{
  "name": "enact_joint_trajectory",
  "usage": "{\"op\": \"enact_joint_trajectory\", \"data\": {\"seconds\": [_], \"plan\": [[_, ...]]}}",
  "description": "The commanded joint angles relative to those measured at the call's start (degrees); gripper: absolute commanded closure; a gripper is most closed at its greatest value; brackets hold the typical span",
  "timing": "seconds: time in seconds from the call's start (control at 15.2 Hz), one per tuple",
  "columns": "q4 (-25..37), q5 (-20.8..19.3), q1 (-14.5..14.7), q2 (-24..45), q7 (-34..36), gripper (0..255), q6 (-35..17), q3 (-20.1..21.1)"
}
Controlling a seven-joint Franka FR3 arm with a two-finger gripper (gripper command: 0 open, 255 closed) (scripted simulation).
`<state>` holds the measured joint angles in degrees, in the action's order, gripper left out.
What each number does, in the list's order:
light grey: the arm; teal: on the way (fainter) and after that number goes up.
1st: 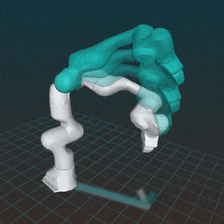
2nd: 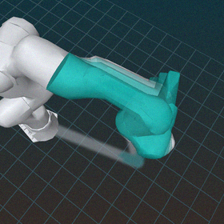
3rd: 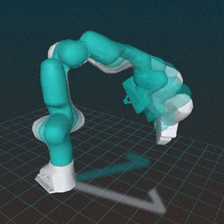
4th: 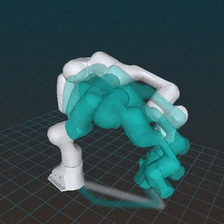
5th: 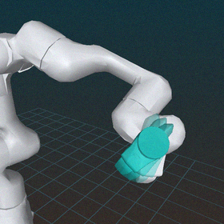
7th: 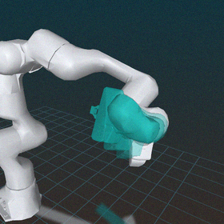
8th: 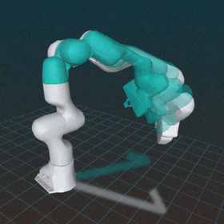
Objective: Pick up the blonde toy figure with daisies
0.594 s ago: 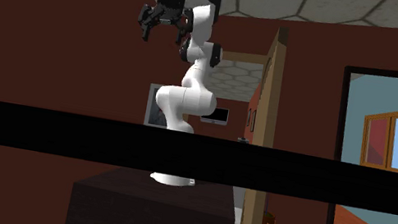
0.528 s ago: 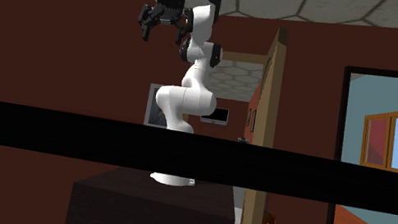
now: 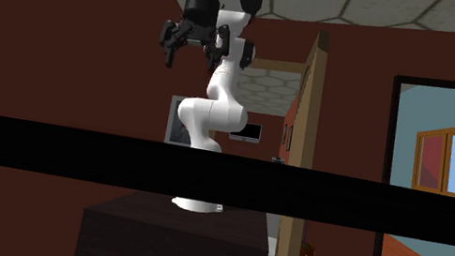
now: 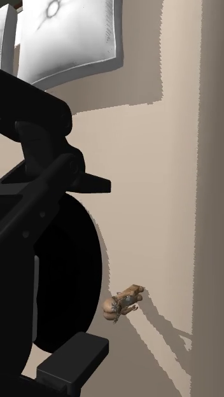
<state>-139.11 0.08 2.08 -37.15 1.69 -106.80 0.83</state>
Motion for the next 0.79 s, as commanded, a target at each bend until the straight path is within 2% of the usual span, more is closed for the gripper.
{"op": "enact_joint_trajectory", "data": {"seconds": [0.0, 0.73], "plan": [[-0.65, 0.69, 0.56, 3.16, 1.11, 0, -3.24, 0.98], [2.82, 2.68, 2.97, 24.67, 6.53, 0, -18.09, 5.68]]}}
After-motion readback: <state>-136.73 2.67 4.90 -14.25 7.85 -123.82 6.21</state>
